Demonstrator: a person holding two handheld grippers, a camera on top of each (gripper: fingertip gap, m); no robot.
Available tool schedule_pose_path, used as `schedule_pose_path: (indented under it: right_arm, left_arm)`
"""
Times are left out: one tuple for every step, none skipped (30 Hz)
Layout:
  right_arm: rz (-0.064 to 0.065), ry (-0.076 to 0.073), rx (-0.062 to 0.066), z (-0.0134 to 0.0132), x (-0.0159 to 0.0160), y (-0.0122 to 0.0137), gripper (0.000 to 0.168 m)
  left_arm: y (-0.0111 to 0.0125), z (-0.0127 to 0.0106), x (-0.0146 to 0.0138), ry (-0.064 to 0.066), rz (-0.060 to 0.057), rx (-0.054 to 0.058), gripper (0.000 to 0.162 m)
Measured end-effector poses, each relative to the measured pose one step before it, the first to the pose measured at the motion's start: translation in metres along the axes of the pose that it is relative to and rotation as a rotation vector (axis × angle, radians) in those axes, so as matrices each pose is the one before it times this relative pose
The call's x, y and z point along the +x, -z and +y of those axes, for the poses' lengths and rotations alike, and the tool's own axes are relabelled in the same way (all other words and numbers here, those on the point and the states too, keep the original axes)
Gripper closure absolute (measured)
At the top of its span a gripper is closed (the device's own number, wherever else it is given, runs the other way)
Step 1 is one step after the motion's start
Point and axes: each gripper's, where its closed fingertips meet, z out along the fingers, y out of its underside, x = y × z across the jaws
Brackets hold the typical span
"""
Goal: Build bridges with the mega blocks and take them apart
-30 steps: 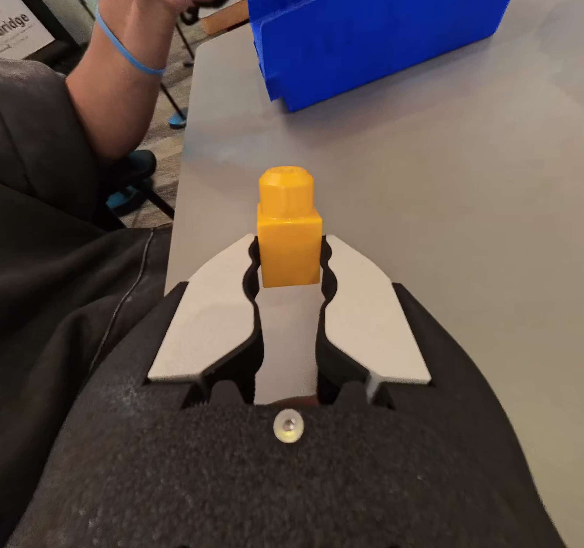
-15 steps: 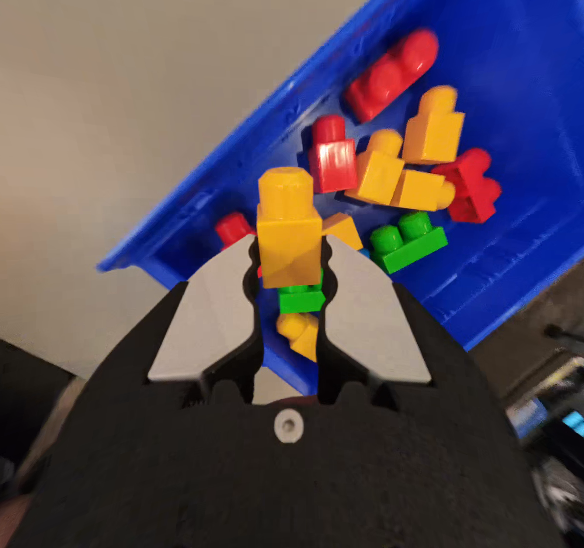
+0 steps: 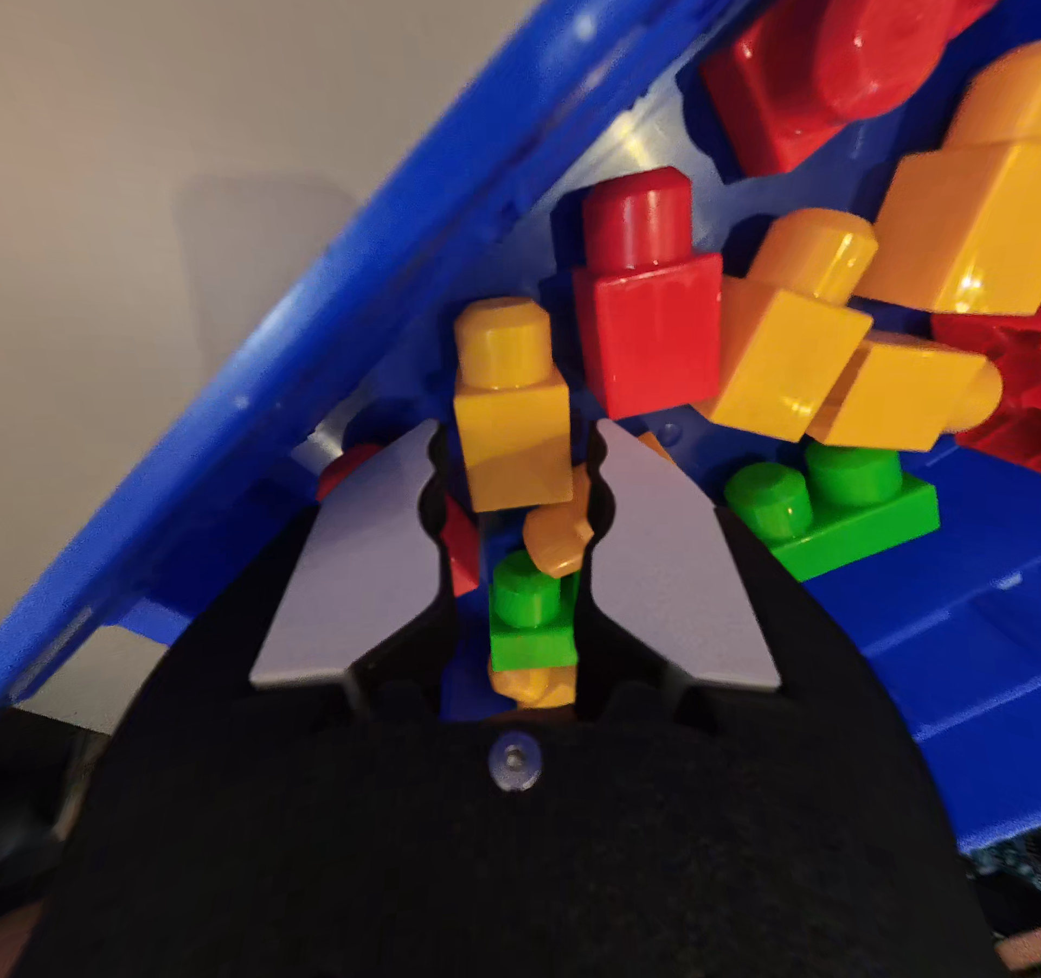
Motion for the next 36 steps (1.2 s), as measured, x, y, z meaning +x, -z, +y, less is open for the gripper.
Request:
schedule_pose_path:
  right_arm:
    - [0.0086, -0.0249, 0.0267, 0.00081, 0.00041, 0.00518, 0.113]
    - [0.0157, -0.0271, 0.0535, -0.00111, 0.00019, 0.01007, 0.110]
    - [0.0191, -0.0232, 0.0789, -0.00425, -0.00095, 0.01479, 0.110]
    - [0.0189, -0.0128, 0.1054, -0.00848, -0.00283, 0.01877, 0.110]
    - [0.0136, -0.0020, 0.1258, -0.01255, -0.00514, 0.02143, 0.111]
    - [0.0068, 0.0058, 0.1445, -0.01740, -0.00753, 0.02253, 0.113]
    - [-0.0210, 0.0079, 0.1567, -0.02188, -0.01260, 0.02144, 0.116]
    - [-0.0719, 0.0044, 0.1635, -0.02590, -0.02141, 0.01801, 0.117]
    - [-0.1112, 0.0032, 0.1626, -0.02799, -0.02862, 0.01180, 0.117]
    - [-0.1349, 0.0076, 0.1372, -0.02587, -0.03237, 0.00307, 0.117]
    - [-0.1227, 0.0116, 0.0812, -0.01818, -0.02881, -0.00611, 0.117]
    - [-0.0929, 0.0009, 0.0523, -0.01171, -0.02200, -0.01249, 0.117]
    - [-0.0833, -0.0020, 0.0464, -0.00664, -0.01813, -0.01664, 0.117]
    - [-0.0799, -0.0060, 0.0327, -0.00016, -0.01466, -0.01937, 0.117]
    - [-0.0629, -0.0198, 0.0322, 0.00402, -0.00864, -0.02089, 0.118]
    - [-0.0498, -0.0325, -0.0109, 0.01312, -0.00399, -0.02099, 0.118]
    - [-0.0293, -0.0348, -0.0558, 0.01954, 0.00110, -0.02034, 0.115]
    - [-0.0026, -0.0284, -0.0437, 0.01735, 0.00503, -0.01908, 0.113]
    - [0.0005, -0.0163, -0.0402, 0.01572, 0.00422, -0.01680, 0.111]
    - [-0.0163, -0.0175, -0.0145, 0.01024, 0.00035, -0.01422, 0.109]
    - [-0.0222, -0.0155, -0.0024, 0.00601, -0.00157, -0.01105, 0.109]
    - [-0.0211, -0.0113, 0.0055, 0.00307, -0.00242, -0.00843, 0.109]
    - [-0.0150, -0.0079, 0.0020, 0.00201, -0.00198, -0.00670, 0.110]
    - [0.0060, 0.0016, -0.0054, 0.00186, 0.00062, -0.00487, 0.110]
    - [0.0162, 0.0044, -0.0131, 0.00237, 0.00222, -0.00375, 0.112]
    - [0.0033, 0.0004, -0.0194, 0.00311, 0.00050, -0.00300, 0.115]
    - [-0.0140, 0.0006, -0.0141, 0.00248, -0.00222, -0.00225, 0.118]
    - [-0.0118, 0.0100, -0.0098, 0.00209, -0.00192, -0.00107, 0.130]
    - [0.0010, 0.0092, -0.0062, 0.00194, 0.00009, -0.00048, 0.131]
    - [-0.0076, 0.0049, -0.0091, 0.00209, -0.00039, 0.00029, 0.131]
    - [-0.0084, 0.0024, -0.0165, 0.00292, 0.00005, 0.00081, 0.131]
    - [-0.0015, 0.0004, -0.0177, 0.00310, 0.00098, 0.00115, 0.131]
    - [-0.0033, 0.0024, -0.0104, 0.00219, 0.00054, 0.00136, 0.131]
    - [-0.0093, 0.0047, -0.0041, 0.00193, -0.00106, 0.00099, 0.131]
    - [-0.0057, 0.0060, -0.0055, 0.00178, -0.00064, 0.00098, 0.131]
    - [-0.0064, 0.0035, -0.0164, 0.00295, -0.00091, 0.00076, 0.131]
  left_arm:
    - [0.00047, -0.00117, -0.00043, 0.0086, 0.0033, 0.0065, 0.126]
    - [0.00076, -0.00126, -0.00098, 0.0097, 0.0014, 0.0079, 0.126]
    - [0.00119, -0.00126, -0.00124, 0.0088, 0.0000, 0.0097, 0.126]
    - [0.00157, -0.00170, -0.00123, 0.0097, 0.0018, 0.0128, 0.126]
    - [0.00167, -0.00195, -0.00074, 0.0131, 0.0068, 0.0152, 0.126]
    - [0.00171, -0.00230, -0.00074, 0.0163, 0.0088, 0.0176, 0.126]
    - [0.00162, -0.00235, -0.00101, 0.0174, 0.0092, 0.0181, 0.126]
    - [0.00123, -0.00182, -0.00068, 0.0160, 0.0121, 0.0161, 0.126]
    - [0.00093, -0.00141, 0.00011, 0.0123, 0.0173, 0.0143, 0.126]
    - [0.00031, -0.00120, 0.00068, 0.0081, 0.0205, 0.0134, 0.126]
    - [-0.00012, -0.00142, 0.00067, 0.0064, 0.0197, 0.0144, 0.126]
    - [-0.00062, -0.00158, 0.00103, 0.0077, 0.0206, 0.0157, 0.126]
    - [-0.00130, -0.00168, 0.00211, 0.0086, 0.0266, 0.0157, 0.126]
    - [-0.00179, -0.00151, 0.00280, 0.0080, 0.0306, 0.0143, 0.126]
    - [-0.00216, -0.00137, 0.00270, 0.0065, 0.0285, 0.0143, 0.126]
    - [-0.00216, -0.00204, 0.00280, 0.0058, 0.0278, 0.0194, 0.126]
    - [-0.00197, -0.00226, 0.00335, 0.0079, 0.0318, 0.0237, 0.126]
    - [-0.00205, -0.00189, 0.00304, 0.0109, 0.0313, 0.0224, 0.126]
    - [-0.00206, -0.00129, 0.00195, 0.0083, 0.0239, 0.0192, 0.126]
    - [-0.00208, -0.00034, 0.00125, 0.0036, 0.0179, 0.0142, 0.126]
    - [-0.00210, 0.00045, 0.00039, 0.0024, 0.0116, 0.0076, 0.126]
    - [-0.00201, 0.00106, -0.00049, 0.0026, 0.0038, 0.0029, 0.126]
    - [-0.00204, 0.00160, -0.00065, 0.0042, 0.0033, -0.0016, 0.126]
    - [-0.00196, 0.00216, 0.00004, 0.0053, 0.0071, -0.0061, 0.126]
    - [-0.00177, 0.00174, -0.00006, 0.0030, 0.0049, -0.0036, 0.126]
    - [-0.00145, 0.00133, 0.00001, 0.0015, 0.0039, -0.0012, 0.126]
    - [-0.00143, 0.00178, 0.00033, 0.0031, 0.0059, -0.0073, 0.126]
    - [-0.00108, 0.00209, -0.00024, 0.0031, 0.0024, -0.0129, 0.126]
    - [-0.00052, 0.00231, -0.00007, -0.0017, -0.0001, -0.0165, 0.126]
    - [-0.00006, 0.00263, 0.00015, -0.0078, -0.0030, -0.0218, 0.126]
    - [0.00021, 0.00316, -0.00042, -0.0095, -0.0108, -0.0286, 0.126]
    - [-0.00019, 0.00362, -0.00148, -0.0066, -0.0186, -0.0341, 0.126]
    - [-0.00059, 0.00321, -0.00137, -0.0026, -0.0187, -0.0300, 0.126]
    - [-0.00086, 0.00251, 0.00002, -0.0072, -0.0117, -0.0253, 0.126]
    - [-0.00073, 0.00215, 0.00084, -0.0167, -0.0092, -0.0211, 0.126]
    - [-0.00059, 0.00226, 0.00071, -0.0157, -0.0083, -0.0204, 0.126]
